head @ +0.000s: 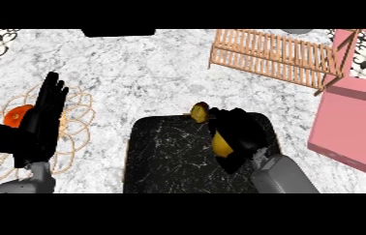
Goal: Pick the lemon from the tray and place it in the tiered shelf
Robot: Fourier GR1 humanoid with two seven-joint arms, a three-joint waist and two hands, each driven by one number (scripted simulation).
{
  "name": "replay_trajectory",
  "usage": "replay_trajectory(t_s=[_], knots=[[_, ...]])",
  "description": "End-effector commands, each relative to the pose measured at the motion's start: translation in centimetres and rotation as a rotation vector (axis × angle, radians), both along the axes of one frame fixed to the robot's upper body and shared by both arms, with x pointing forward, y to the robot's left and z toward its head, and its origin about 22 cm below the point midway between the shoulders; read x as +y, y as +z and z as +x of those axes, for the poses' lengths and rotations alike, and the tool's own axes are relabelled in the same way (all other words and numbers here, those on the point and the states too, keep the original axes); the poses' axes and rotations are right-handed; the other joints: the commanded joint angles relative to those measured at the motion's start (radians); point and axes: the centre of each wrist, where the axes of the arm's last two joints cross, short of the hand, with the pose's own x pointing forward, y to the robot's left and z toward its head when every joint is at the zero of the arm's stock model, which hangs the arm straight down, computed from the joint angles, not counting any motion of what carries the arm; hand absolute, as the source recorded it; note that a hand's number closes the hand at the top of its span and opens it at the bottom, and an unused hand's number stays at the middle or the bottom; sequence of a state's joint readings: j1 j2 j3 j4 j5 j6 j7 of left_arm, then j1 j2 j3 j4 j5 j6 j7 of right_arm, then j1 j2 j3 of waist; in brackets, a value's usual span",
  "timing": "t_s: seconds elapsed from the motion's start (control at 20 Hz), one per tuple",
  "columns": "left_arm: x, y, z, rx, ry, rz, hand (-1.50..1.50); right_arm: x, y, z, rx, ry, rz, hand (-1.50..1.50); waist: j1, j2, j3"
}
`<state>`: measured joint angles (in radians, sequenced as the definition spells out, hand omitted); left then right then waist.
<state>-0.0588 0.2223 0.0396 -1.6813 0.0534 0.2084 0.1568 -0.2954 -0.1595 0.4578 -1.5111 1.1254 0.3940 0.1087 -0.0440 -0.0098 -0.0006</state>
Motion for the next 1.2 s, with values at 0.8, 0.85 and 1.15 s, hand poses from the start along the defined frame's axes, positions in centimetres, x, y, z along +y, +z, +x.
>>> replay_trajectory(t_s=[0.8, 0.85, 1.15], knots=[[-0.2, 0.5, 0.6, 0.004, -0.031, -0.002, 0.0, 3.5, 16.8, -1.5, -0.407, -1.091, 0.615, 1.5, 0.036, 0.0, -0.002], [-0.3, 0.3, 0.7, -0.003, -0.045, 0.011, 0.0, 4.5, 17.7, -1.1, -0.436, -1.115, 0.594, 1.5, 0.045, 0.002, -0.002], [-0.2, -0.5, -1.1, 0.005, -0.042, -0.001, 0.0, 2.1, 20.7, -1.5, -0.491, -1.182, 0.507, 1.5, 0.042, 0.001, -0.001]])
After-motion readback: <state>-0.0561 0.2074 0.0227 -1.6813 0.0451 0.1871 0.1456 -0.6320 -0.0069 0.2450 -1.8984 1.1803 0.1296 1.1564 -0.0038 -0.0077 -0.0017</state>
